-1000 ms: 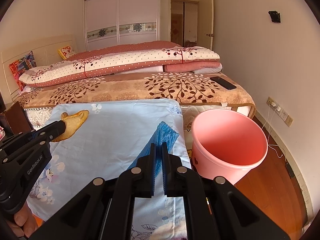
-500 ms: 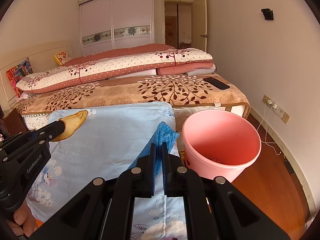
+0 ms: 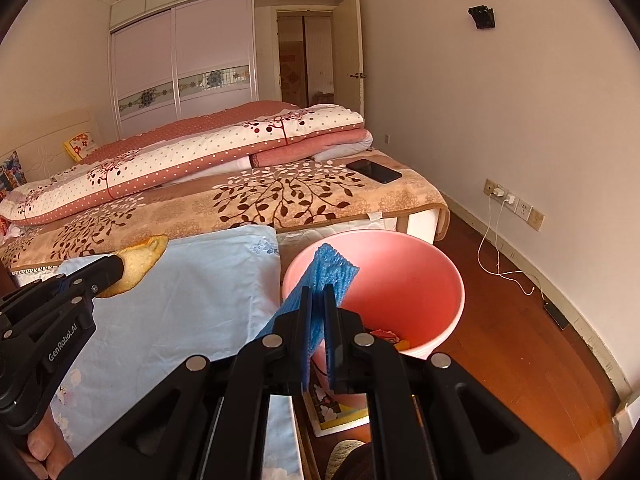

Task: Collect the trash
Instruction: 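Carry the orange peel and blue foam net over the pink bucket, then open both tools to drop the peel and net into the bucket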

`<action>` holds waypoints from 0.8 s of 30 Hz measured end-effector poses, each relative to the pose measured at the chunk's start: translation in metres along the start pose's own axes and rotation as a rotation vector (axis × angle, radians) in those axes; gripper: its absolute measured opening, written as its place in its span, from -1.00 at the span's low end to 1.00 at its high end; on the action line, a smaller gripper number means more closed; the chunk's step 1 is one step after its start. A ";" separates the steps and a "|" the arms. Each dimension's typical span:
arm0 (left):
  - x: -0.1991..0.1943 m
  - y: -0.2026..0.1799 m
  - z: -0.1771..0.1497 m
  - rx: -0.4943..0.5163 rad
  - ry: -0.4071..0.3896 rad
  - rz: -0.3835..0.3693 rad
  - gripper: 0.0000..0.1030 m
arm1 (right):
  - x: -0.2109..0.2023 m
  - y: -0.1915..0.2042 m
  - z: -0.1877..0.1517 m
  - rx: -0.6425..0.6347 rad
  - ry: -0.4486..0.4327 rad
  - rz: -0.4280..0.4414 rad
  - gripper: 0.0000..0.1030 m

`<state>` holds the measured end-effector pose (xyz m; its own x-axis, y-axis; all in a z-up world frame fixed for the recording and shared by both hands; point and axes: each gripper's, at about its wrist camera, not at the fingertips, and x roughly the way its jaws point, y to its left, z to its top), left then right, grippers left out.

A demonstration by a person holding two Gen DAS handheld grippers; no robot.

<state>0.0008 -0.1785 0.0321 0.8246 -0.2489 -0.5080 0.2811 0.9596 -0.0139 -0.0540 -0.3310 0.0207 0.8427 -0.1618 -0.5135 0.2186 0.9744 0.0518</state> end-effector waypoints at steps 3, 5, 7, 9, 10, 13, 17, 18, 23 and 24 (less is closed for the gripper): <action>0.012 -0.015 0.006 0.017 0.000 -0.022 -0.89 | 0.005 -0.016 0.004 0.021 -0.004 -0.028 -0.91; 0.019 -0.025 0.009 0.028 -0.001 -0.035 -0.89 | 0.010 -0.026 0.007 0.031 -0.005 -0.047 -0.91; 0.027 -0.033 0.011 0.033 0.001 -0.053 -0.89 | 0.014 -0.035 0.009 0.043 -0.004 -0.060 -0.91; 0.034 -0.042 0.013 0.044 0.003 -0.069 -0.89 | 0.020 -0.044 0.012 0.050 -0.004 -0.075 -0.91; 0.037 -0.047 0.014 0.049 0.004 -0.076 -0.89 | 0.022 -0.047 0.012 0.052 -0.003 -0.082 -0.91; 0.047 -0.057 0.016 0.057 0.000 -0.110 -0.89 | 0.033 -0.056 0.014 0.054 0.005 -0.100 -0.91; 0.064 -0.070 0.020 0.059 0.007 -0.152 -0.89 | 0.054 -0.065 0.014 0.055 0.025 -0.118 -0.90; 0.069 -0.073 0.021 0.059 0.008 -0.165 -0.89 | 0.060 -0.067 0.015 0.055 0.032 -0.119 -0.90; 0.092 -0.083 0.023 0.065 0.013 -0.243 -0.89 | 0.088 -0.078 0.013 0.074 0.080 -0.101 -0.90; 0.097 -0.085 0.023 0.066 0.025 -0.269 -0.89 | 0.093 -0.080 0.013 0.079 0.092 -0.091 -0.89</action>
<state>0.0683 -0.2869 0.0038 0.7040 -0.4896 -0.5145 0.5205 0.8485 -0.0952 0.0128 -0.4259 -0.0200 0.7697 -0.2299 -0.5956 0.3328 0.9406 0.0670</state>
